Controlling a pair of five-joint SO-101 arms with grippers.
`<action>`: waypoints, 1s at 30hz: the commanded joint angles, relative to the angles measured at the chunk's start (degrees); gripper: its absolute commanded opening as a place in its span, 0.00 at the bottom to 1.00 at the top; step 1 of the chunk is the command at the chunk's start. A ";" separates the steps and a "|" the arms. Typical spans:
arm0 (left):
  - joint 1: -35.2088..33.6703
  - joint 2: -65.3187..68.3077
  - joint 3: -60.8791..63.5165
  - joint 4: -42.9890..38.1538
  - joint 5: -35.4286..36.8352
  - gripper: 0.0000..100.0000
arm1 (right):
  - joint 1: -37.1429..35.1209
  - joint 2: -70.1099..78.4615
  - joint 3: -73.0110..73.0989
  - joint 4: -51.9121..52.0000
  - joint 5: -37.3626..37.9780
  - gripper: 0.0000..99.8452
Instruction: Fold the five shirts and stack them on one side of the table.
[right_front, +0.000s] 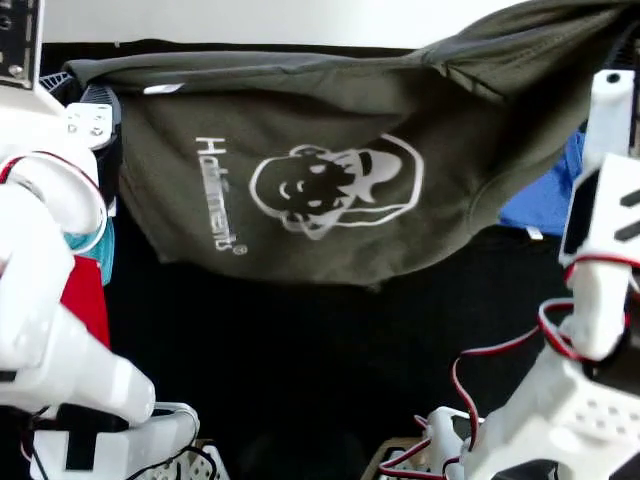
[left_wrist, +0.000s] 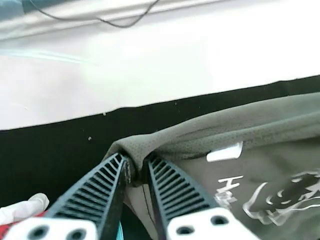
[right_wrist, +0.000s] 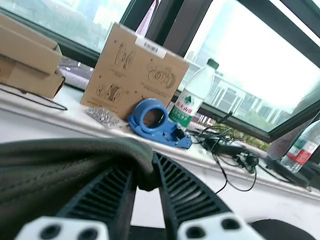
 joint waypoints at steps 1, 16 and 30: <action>0.40 0.66 4.26 -0.35 -0.44 0.01 | -0.40 -0.75 -3.47 1.27 -0.88 0.01; 0.40 -11.82 3.12 -0.26 -0.18 0.01 | -0.13 -14.37 -5.93 10.77 -0.53 0.01; 0.40 -13.85 16.84 -0.53 -0.18 0.01 | -0.04 -12.35 -4.26 -0.22 -0.44 0.01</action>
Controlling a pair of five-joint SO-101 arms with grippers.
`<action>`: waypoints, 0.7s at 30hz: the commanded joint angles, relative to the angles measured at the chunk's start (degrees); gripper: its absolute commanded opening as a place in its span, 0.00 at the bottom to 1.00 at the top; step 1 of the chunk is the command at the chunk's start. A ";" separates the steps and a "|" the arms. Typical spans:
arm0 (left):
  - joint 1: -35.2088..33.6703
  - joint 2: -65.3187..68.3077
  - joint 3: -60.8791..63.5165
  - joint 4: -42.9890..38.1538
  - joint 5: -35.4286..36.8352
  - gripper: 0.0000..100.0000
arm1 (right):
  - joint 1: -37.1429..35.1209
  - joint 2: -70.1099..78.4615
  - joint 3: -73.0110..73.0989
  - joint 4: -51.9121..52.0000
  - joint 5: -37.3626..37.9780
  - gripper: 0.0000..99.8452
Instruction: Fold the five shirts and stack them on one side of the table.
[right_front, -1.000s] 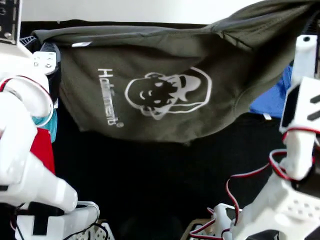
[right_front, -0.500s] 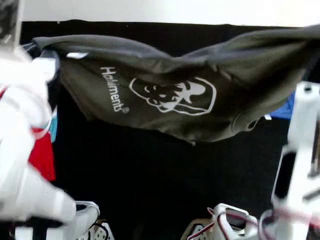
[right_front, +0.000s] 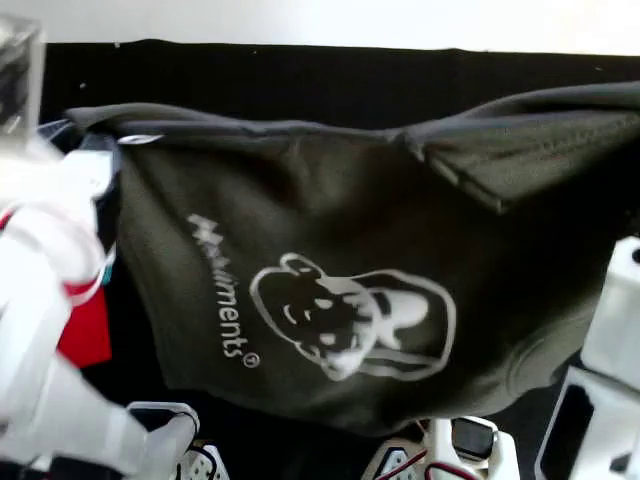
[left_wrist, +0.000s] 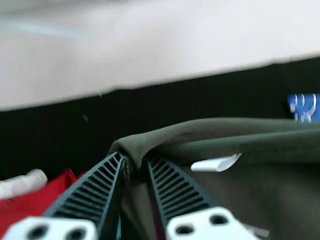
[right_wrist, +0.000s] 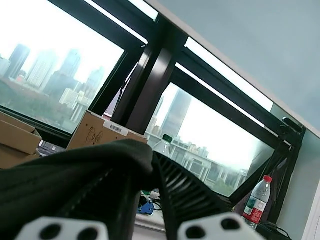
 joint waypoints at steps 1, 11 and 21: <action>0.48 -0.84 0.48 -0.53 -0.18 0.01 | -0.04 1.71 0.22 -0.66 -0.44 0.01; 0.66 -7.96 0.75 -0.35 -0.18 0.01 | 4.97 -0.31 0.13 0.48 -0.44 0.01; 0.40 -13.49 0.75 -0.35 -0.18 0.01 | 6.02 -5.41 0.22 0.48 -0.44 0.01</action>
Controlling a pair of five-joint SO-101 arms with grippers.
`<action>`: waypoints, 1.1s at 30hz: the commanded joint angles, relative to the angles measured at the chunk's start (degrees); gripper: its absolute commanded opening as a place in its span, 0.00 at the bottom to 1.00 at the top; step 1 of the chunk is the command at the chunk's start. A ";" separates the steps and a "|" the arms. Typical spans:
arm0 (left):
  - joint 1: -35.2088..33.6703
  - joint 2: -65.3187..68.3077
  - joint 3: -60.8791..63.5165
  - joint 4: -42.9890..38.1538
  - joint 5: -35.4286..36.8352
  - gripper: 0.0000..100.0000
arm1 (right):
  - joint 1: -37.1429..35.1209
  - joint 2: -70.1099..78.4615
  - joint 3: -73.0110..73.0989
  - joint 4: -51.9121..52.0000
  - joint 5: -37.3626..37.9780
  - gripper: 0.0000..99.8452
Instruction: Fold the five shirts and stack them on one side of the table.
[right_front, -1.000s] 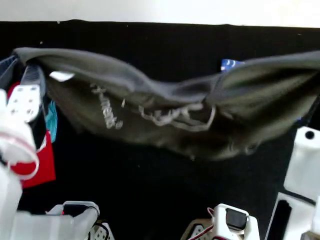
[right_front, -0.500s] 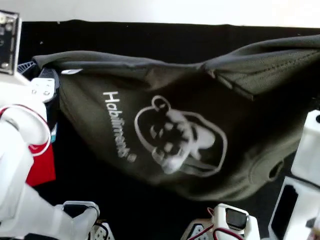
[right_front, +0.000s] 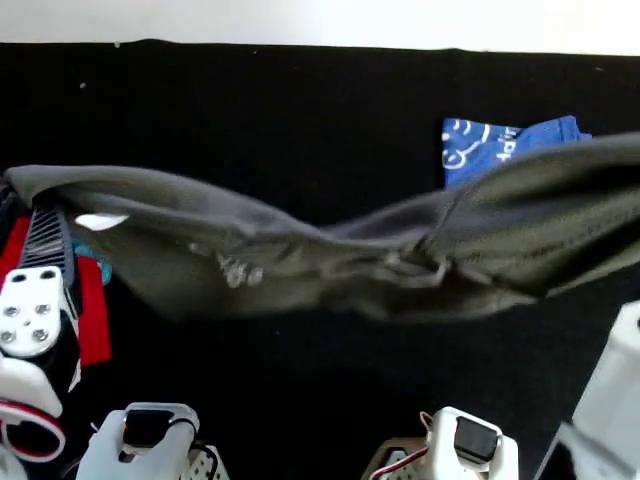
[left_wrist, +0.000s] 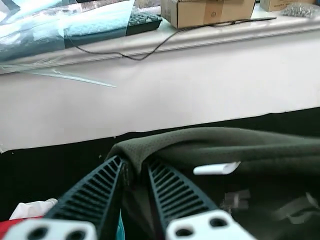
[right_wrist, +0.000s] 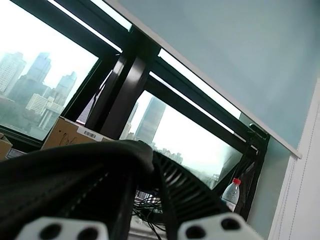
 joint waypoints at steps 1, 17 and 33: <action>0.40 -0.40 0.31 -0.35 -0.18 0.01 | 0.75 -0.13 0.22 0.04 -0.44 0.01; 0.40 14.55 23.34 -14.95 -0.53 0.01 | -3.12 18.68 22.20 -5.49 -0.44 0.01; -4.79 55.25 4.53 -33.32 -0.53 0.01 | -14.90 61.93 0.92 -7.78 -0.79 0.01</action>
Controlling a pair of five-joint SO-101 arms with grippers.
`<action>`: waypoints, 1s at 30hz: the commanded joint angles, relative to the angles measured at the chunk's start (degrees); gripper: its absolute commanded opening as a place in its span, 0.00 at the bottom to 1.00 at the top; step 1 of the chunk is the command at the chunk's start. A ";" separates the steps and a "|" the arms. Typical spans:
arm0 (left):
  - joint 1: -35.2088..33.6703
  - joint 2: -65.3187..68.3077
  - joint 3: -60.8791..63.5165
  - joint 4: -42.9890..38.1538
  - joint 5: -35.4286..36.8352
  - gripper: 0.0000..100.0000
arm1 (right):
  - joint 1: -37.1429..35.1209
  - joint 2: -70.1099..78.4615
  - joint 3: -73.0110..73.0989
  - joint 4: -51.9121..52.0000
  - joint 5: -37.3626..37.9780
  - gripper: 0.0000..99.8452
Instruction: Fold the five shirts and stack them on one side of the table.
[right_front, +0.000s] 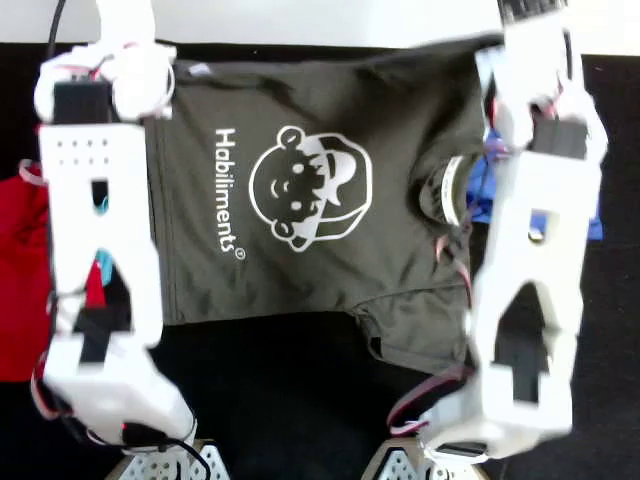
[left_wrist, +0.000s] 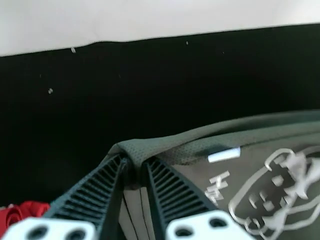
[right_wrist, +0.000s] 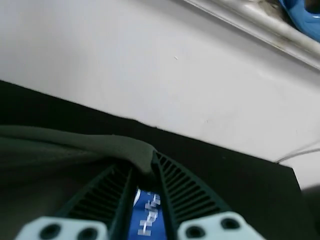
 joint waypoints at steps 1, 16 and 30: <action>-0.92 5.67 -6.55 -1.49 -0.53 0.01 | -1.45 6.55 -9.80 5.85 -0.62 0.01; -1.01 20.00 -7.16 13.71 -0.53 0.01 | -4.62 17.89 -11.30 39.43 -0.70 0.01; -3.03 15.34 2.42 32.44 -5.36 0.01 | -0.48 3.74 7.69 53.67 -1.85 0.01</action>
